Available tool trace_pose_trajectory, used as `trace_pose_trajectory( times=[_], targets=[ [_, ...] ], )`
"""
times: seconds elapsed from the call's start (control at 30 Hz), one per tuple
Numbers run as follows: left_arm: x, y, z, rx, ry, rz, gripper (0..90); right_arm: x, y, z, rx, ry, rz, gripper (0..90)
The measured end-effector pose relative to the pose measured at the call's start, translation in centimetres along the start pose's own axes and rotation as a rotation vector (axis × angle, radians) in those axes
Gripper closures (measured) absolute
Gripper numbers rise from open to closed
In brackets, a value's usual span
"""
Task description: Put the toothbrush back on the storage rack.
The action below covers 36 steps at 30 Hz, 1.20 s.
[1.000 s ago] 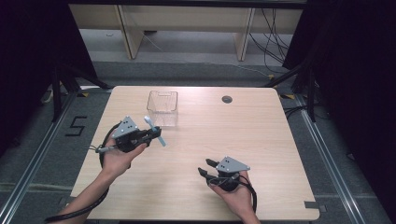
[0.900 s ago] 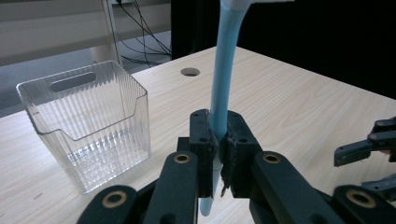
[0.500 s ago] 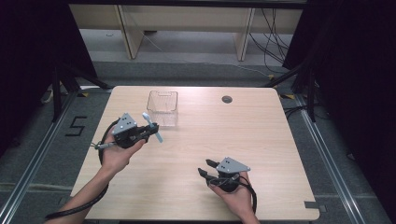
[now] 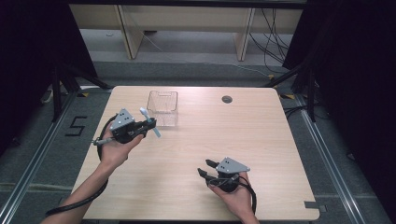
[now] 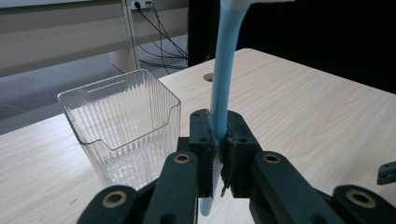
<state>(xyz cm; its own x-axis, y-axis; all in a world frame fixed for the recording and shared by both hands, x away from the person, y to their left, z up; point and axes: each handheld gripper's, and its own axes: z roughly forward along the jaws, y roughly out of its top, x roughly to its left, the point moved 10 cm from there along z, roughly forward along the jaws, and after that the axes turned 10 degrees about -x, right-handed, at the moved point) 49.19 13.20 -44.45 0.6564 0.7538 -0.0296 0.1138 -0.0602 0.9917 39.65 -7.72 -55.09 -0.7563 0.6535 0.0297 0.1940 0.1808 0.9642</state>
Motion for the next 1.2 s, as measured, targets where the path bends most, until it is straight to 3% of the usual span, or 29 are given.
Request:
trace_pose_trajectory(
  times=[0.17,1.2],
  targets=[
    [0.5,0.1,0.3,-0.004,0.013,-0.001,83.0,-0.2,-0.1,0.0,0.0,-0.006,-0.018,52.1],
    [3.3,1.8,1.7,-0.029,0.057,0.012,83.0,0.0,-0.2,0.1,0.006,-0.005,-0.004,51.8]
  ],
)
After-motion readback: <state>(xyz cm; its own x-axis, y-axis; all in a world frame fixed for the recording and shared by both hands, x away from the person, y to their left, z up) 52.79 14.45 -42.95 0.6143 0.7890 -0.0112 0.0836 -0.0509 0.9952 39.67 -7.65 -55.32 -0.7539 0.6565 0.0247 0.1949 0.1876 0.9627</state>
